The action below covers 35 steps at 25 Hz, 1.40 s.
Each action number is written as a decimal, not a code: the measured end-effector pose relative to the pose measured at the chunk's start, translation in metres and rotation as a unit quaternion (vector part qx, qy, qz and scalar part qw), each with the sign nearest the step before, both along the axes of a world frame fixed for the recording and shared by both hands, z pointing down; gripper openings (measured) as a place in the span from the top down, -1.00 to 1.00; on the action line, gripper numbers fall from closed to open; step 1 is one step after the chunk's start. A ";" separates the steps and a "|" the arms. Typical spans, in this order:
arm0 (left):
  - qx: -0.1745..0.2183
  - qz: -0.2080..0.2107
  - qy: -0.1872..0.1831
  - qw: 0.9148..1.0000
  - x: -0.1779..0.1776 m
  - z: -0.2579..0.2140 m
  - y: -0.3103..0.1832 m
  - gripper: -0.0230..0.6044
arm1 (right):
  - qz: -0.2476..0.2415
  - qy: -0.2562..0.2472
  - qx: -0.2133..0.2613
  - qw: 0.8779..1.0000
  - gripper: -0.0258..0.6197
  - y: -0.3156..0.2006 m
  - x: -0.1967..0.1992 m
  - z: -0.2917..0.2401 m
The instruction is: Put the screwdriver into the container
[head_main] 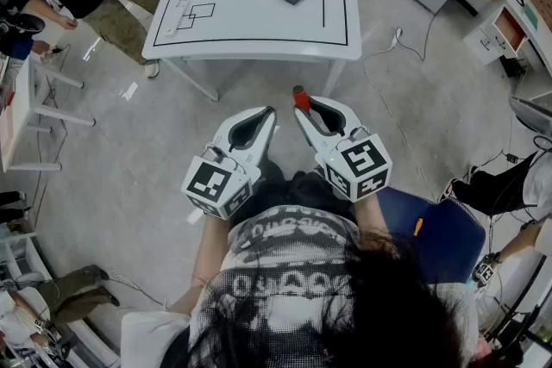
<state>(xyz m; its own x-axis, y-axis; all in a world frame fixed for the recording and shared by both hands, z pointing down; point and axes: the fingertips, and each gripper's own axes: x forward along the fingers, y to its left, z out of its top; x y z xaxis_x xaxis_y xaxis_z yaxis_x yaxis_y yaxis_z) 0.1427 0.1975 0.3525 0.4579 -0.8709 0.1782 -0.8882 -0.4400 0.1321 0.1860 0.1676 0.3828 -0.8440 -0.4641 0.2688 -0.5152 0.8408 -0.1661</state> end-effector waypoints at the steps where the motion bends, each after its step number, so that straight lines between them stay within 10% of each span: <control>1: 0.008 -0.001 -0.005 1.000 -0.001 -0.002 -0.005 0.93 | -0.001 -0.002 0.008 1.000 0.64 -0.005 -0.002 -0.001; 19: 0.000 -0.017 0.008 1.000 -0.033 0.020 -0.048 0.93 | -0.013 0.007 -0.005 1.000 0.63 -0.040 -0.026 0.023; 35: -0.001 0.012 -0.001 1.000 -0.164 0.024 -0.211 0.93 | 0.037 0.021 -0.053 0.998 0.63 -0.197 -0.136 0.043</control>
<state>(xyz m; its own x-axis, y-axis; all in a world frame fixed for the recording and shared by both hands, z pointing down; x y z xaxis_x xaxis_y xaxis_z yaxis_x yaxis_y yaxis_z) -0.0210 -0.0139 0.3765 0.4783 -0.8592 0.1815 -0.8777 -0.4609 0.1314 0.0500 -0.0298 0.4255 -0.7961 -0.4912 0.3534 -0.5829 0.7795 -0.2294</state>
